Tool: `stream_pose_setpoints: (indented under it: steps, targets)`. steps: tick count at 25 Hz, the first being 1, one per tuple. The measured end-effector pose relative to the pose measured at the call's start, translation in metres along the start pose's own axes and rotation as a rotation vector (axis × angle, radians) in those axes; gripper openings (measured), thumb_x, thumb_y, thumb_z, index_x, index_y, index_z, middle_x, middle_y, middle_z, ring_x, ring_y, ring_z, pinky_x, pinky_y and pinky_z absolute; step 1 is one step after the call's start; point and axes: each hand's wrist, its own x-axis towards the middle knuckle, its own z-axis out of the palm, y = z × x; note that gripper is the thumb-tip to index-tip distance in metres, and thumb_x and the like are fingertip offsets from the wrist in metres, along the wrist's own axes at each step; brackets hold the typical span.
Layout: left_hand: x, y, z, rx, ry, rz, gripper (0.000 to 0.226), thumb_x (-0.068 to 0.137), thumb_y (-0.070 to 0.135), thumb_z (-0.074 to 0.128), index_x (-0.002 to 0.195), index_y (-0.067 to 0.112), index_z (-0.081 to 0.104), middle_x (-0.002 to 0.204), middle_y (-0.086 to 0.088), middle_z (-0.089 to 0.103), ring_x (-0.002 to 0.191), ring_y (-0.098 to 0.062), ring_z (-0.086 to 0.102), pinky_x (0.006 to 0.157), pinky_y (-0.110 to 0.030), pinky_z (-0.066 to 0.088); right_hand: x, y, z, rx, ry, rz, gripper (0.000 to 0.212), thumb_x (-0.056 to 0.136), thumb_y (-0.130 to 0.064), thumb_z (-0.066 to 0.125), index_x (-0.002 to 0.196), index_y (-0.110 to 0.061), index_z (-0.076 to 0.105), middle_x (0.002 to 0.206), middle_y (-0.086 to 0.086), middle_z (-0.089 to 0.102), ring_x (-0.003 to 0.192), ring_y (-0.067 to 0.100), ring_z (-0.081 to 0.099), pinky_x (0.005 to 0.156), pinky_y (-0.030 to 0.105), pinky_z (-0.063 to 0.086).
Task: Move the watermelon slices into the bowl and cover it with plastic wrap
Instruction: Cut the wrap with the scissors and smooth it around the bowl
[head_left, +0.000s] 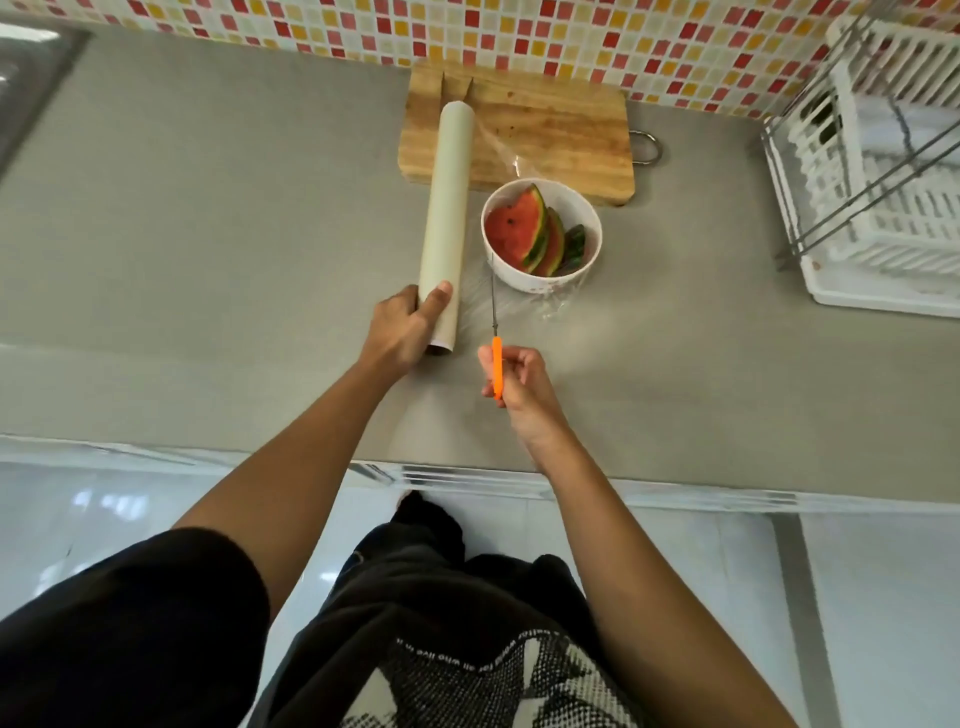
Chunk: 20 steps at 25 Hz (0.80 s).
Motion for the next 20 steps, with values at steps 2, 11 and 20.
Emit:
stream_pose_setpoints:
  steps: [2,11,20]
  targets:
    - [-0.001,-0.002,0.001,0.002,-0.002,-0.008,0.044,0.09,0.056,0.046,0.063,0.021,0.045,0.069,0.0,0.049,0.064,-0.019,0.045,0.054,-0.029,0.032,-0.01,0.016,0.003,-0.042,-0.016,0.035,0.019,0.09,-0.03,0.059,0.078,-0.02,0.047,0.063,-0.008,0.055,0.05,-0.012,0.054,0.052,0.003,0.039]
    - [-0.002,-0.002,-0.001,-0.051,0.0,-0.015,0.043,0.089,0.053,0.048,0.063,0.019,0.046,0.066,0.003,0.048,0.06,-0.014,0.046,0.054,-0.029,0.033,-0.03,0.035,0.009,-0.198,-0.114,0.15,0.046,0.072,-0.065,0.053,0.065,-0.02,0.043,0.072,-0.001,0.054,0.044,-0.004,0.05,0.047,0.002,0.037]
    - [-0.001,-0.001,-0.003,-0.073,-0.009,-0.043,0.045,0.087,0.057,0.048,0.058,0.023,0.041,0.064,0.004,0.044,0.057,-0.013,0.042,0.053,-0.03,0.03,-0.01,0.032,0.031,-0.167,-0.107,0.21,0.042,0.082,-0.063,0.05,0.084,-0.022,0.044,0.081,0.002,0.058,0.048,-0.012,0.054,0.05,0.01,0.039]
